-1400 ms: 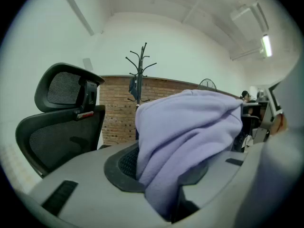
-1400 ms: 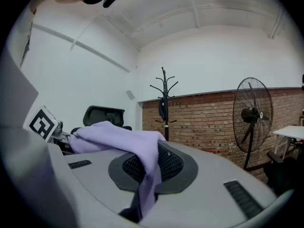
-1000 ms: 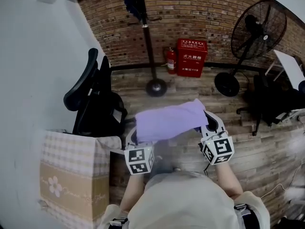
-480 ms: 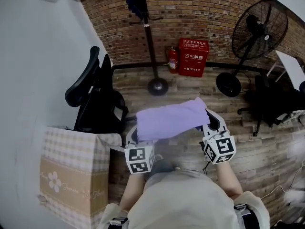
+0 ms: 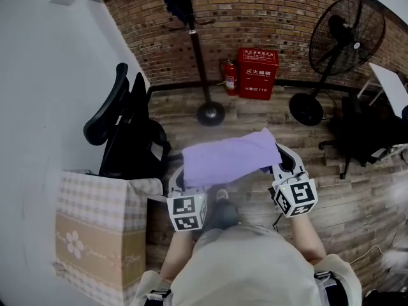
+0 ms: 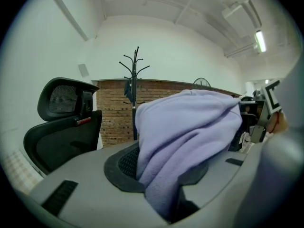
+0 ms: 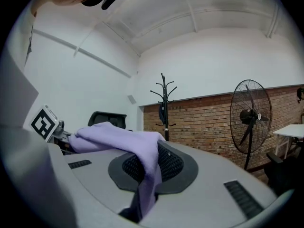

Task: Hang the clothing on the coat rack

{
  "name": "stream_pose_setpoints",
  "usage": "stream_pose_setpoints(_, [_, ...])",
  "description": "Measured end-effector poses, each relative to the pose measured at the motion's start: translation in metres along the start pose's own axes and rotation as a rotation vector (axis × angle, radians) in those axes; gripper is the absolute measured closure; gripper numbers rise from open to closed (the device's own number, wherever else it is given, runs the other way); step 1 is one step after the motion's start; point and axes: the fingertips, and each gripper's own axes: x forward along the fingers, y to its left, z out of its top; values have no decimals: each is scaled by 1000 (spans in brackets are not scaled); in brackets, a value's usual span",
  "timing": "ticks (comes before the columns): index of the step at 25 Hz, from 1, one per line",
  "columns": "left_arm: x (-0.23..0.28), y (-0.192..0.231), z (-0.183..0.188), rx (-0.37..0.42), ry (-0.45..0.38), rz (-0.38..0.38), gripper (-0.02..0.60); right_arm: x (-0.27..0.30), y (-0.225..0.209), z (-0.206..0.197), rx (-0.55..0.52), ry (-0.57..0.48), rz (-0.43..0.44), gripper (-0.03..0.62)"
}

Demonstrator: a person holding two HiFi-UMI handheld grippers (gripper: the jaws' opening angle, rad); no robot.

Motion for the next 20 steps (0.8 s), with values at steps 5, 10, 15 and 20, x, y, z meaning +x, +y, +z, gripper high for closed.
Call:
stream_pose_setpoints(5, [18, -2, 7, 4, -1, -13, 459, 10, -13, -1, 1, 10, -12, 579])
stream_pose_setpoints(10, [50, -3, 10, -2, 1, -37, 459, 28, -30, -4, 0, 15, -35, 579])
stream_pose_setpoints(15, [89, 1, 24, -12, -10, -58, 459, 56, -50, -5, 3, 23, -59, 579])
stream_pose_setpoints(20, [126, 15, 41, 1, -17, -64, 459, 95, -65, 0, -20, 28, -66, 579])
